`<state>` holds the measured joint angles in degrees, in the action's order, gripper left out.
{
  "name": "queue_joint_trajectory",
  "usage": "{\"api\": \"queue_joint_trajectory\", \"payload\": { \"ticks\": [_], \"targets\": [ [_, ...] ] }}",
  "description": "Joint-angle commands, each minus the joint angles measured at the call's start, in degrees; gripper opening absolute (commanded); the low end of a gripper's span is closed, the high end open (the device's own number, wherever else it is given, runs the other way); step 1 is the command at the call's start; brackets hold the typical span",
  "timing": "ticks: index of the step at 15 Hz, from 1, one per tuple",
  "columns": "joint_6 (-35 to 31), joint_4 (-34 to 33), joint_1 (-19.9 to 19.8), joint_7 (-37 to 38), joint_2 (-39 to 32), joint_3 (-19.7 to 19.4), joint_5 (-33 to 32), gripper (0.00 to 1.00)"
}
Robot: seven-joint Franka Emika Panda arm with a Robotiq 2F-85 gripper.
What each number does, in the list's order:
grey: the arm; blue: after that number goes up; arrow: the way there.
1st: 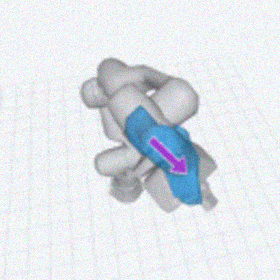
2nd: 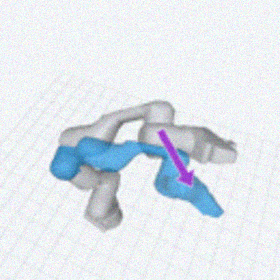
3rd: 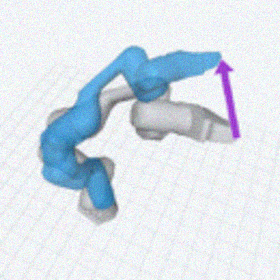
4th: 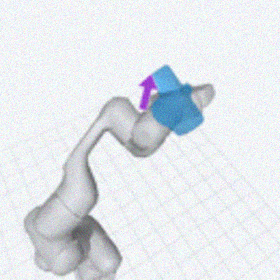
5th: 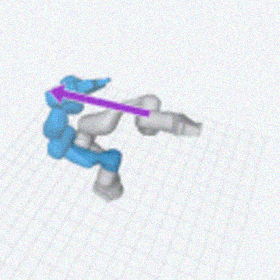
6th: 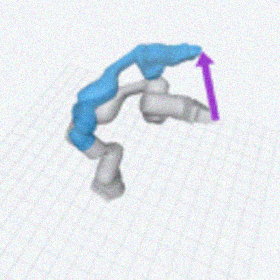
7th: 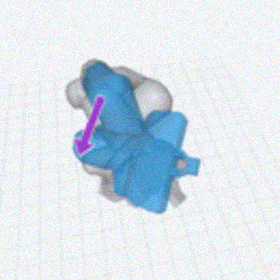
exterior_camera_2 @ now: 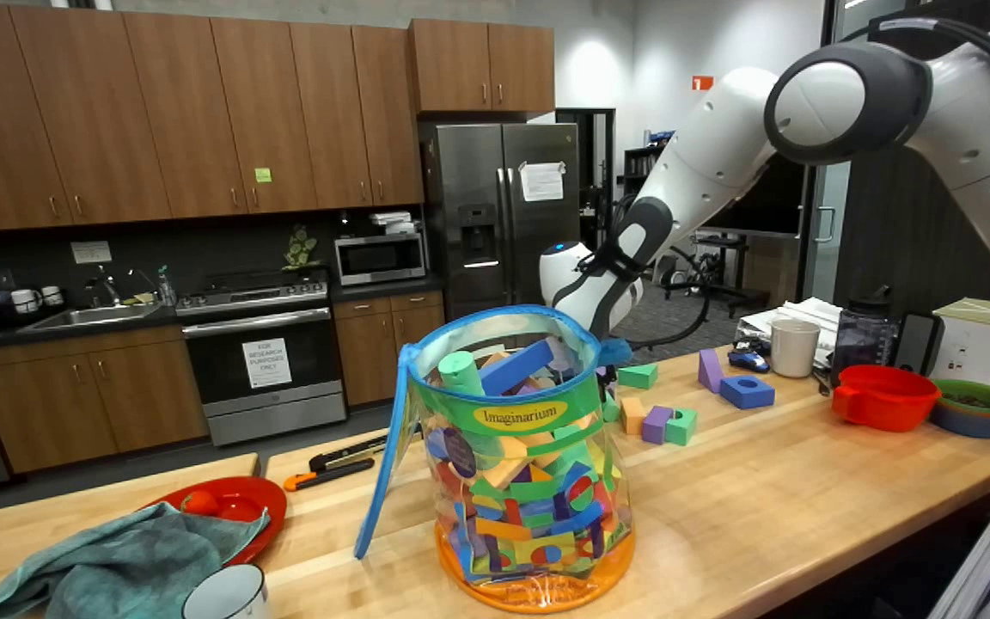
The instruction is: Put the green cylinder into the bag
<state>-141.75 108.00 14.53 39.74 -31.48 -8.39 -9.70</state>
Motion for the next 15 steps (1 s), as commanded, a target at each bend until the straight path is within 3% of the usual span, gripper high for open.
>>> {"api": "queue_joint_trajectory", "payload": {
  "ticks": [1, 4, 11, 12, 15],
  "targets": [
    [4.2, -2.1, -2.3, -3.8, -0.5, 2.2, 1.7, 1.00],
    [6.6, -3.0, -2.9, -5.1, -0.7, 2.7, 2.2, 1.00],
    [5.4, -2.2, -2.0, -3.5, -0.6, 2.2, 1.0, 1.00],
    [5.9, -0.3, -2.8, -4.5, 2.5, 3.6, 3.3, 1.00],
    [5.2, -0.6, -3.2, -4.9, 2.6, 4.5, 5.5, 1.00]
  ]
}}
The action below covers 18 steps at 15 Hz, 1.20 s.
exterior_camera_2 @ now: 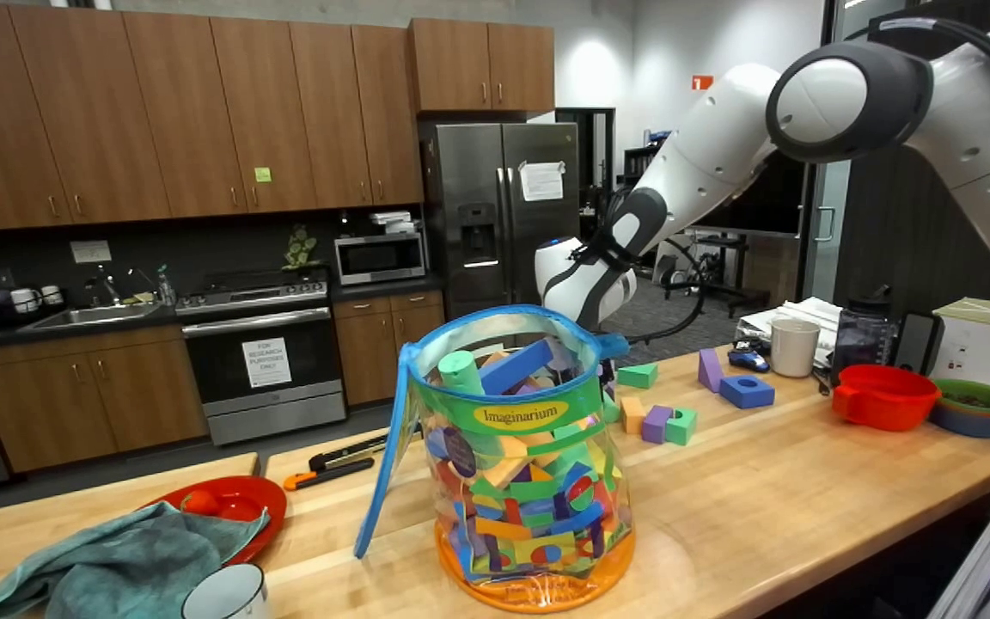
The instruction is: Put the green cylinder into the bag
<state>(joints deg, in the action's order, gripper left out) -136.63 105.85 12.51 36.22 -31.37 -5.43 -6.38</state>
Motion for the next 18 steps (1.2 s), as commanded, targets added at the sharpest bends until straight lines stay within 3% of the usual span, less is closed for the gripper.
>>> {"api": "queue_joint_trajectory", "payload": {
  "ticks": [1, 10, 18],
  "targets": [
    [-0.1, 1.4, -1.3, -1.6, 2.4, 1.6, 2.8, 1.00],
    [-1.2, 0.7, -1.3, 0.3, 1.5, -0.2, 2.8, 1.00],
    [-9.2, -0.3, -4.5, -4.2, -3.8, -0.6, 3.5, 1.00]
  ]
}}
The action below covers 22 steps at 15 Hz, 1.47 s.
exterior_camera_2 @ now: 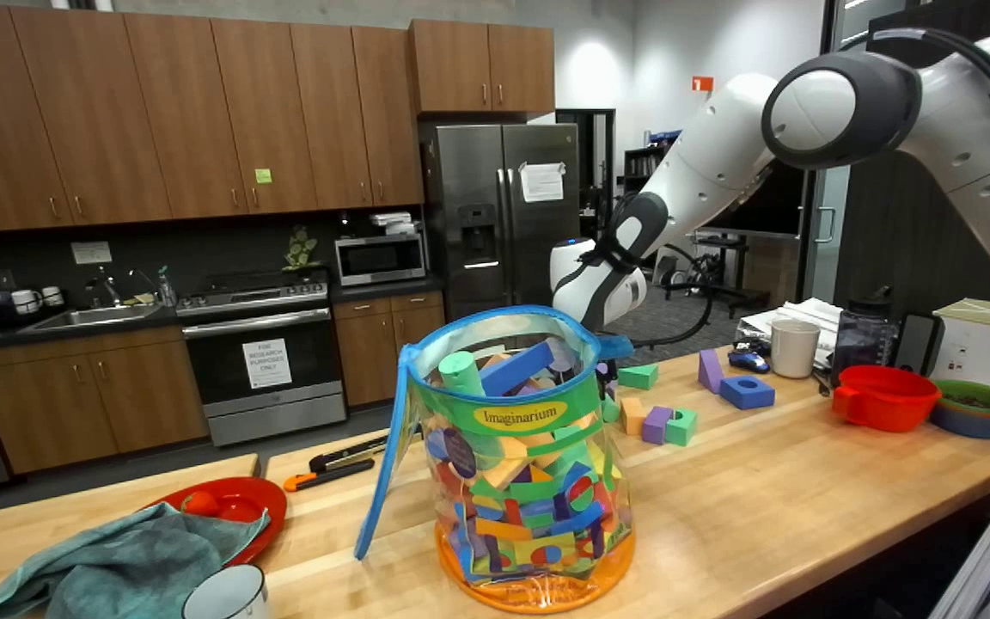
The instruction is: Put the green cylinder into the bag
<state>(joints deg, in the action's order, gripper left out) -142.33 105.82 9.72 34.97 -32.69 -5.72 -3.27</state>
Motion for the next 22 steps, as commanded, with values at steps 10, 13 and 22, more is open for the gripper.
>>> {"api": "queue_joint_trajectory", "payload": {
  "ticks": [10, 13, 22],
  "targets": [
    [-6.8, -1.0, -7.6, -11.6, -5.7, -0.8, 2.6, 1.00],
    [-7.8, -2.2, -9.7, -15.3, -7.3, 0.0, 4.9, 1.00],
    [-4.9, 5.3, -1.2, -8.7, 2.6, -0.5, 5.0, 0.46]
  ]
}}
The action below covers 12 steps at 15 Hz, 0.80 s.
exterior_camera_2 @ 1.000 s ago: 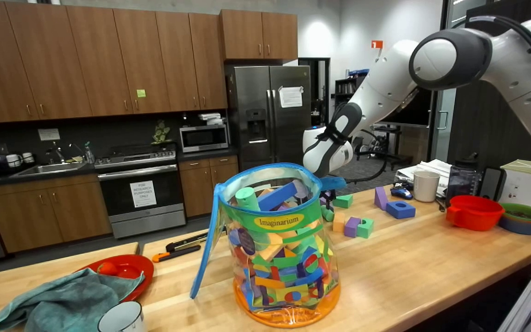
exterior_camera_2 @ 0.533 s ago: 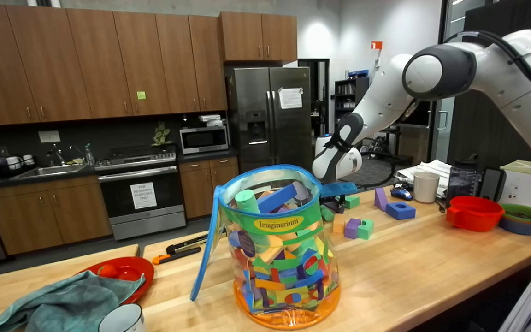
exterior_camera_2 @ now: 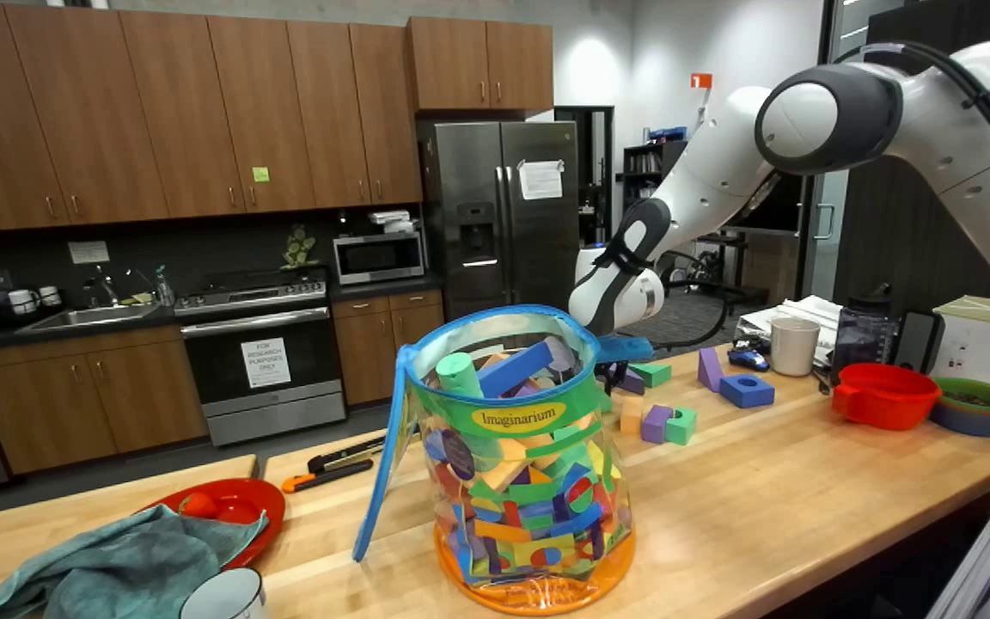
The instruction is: Put the green cylinder into the bag
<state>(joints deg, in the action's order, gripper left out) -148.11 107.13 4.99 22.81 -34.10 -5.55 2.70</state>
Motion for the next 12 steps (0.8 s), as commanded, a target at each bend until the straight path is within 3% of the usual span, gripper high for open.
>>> {"api": "queue_joint_trajectory", "payload": {
  "ticks": [1, 4, 9, 12],
  "targets": [
    [1.4, 4.2, 4.8, 4.5, 4.7, -0.6, -1.1, 0.35],
    [1.6, 5.7, 7.2, 6.1, 6.3, -0.2, -1.3, 0.15],
    [3.1, 7.7, 9.0, 9.0, 9.4, -1.7, -4.3, 0.15],
    [7.9, 8.6, 9.9, 12.4, 12.9, -3.3, -8.9, 0.15]
  ]
}}
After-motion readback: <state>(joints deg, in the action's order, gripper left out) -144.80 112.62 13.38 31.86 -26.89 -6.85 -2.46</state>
